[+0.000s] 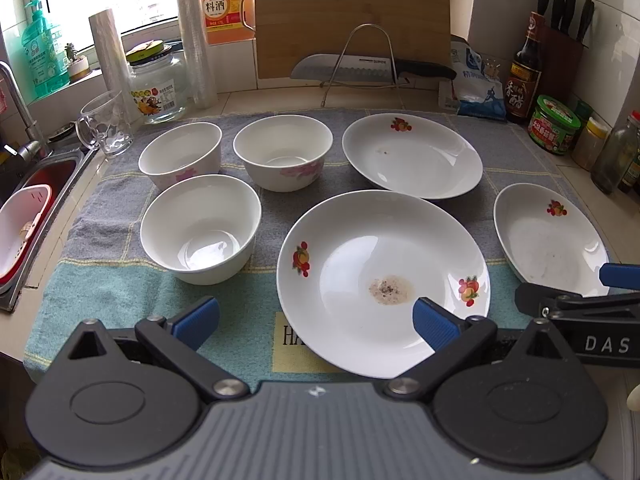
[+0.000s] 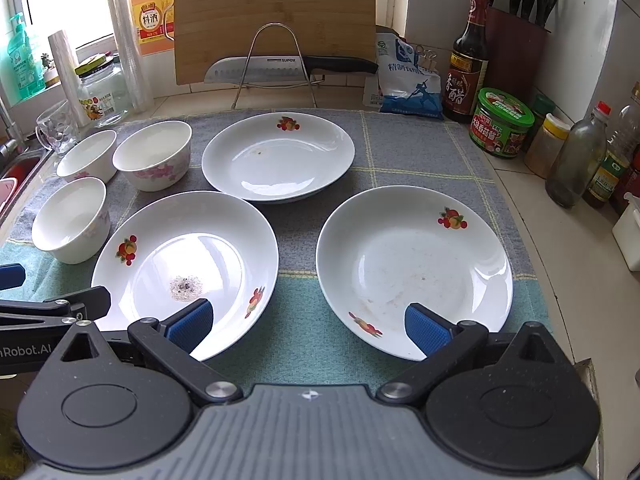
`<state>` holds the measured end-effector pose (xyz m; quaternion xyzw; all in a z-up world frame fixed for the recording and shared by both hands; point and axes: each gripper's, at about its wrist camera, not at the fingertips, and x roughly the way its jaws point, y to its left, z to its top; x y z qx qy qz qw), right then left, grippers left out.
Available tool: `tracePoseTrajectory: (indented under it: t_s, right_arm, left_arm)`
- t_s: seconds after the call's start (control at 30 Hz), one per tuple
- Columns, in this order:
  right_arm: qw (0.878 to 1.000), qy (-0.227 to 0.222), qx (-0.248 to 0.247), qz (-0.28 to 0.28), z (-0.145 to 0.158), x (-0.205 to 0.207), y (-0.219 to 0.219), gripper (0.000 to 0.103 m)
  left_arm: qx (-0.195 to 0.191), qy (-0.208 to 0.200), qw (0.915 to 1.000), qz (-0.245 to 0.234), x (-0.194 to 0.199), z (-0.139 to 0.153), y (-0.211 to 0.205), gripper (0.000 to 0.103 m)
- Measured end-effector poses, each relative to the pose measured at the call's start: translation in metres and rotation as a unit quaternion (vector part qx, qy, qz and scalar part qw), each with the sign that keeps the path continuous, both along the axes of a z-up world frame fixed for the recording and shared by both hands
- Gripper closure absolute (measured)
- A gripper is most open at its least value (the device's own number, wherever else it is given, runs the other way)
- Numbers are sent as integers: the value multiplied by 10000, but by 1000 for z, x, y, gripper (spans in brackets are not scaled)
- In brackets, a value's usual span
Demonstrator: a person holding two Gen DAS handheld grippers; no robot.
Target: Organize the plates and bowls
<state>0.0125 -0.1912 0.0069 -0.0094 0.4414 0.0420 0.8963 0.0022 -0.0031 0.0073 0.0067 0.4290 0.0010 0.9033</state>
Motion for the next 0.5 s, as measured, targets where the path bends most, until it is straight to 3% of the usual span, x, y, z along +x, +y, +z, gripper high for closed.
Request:
tracePoseTrajectory:
  t_s: [0.5]
  right_arm:
    - [10000, -33, -5, 7, 3, 0, -3, 0]
  left_arm:
    - [25, -67, 10000, 11, -1, 1, -4, 1]
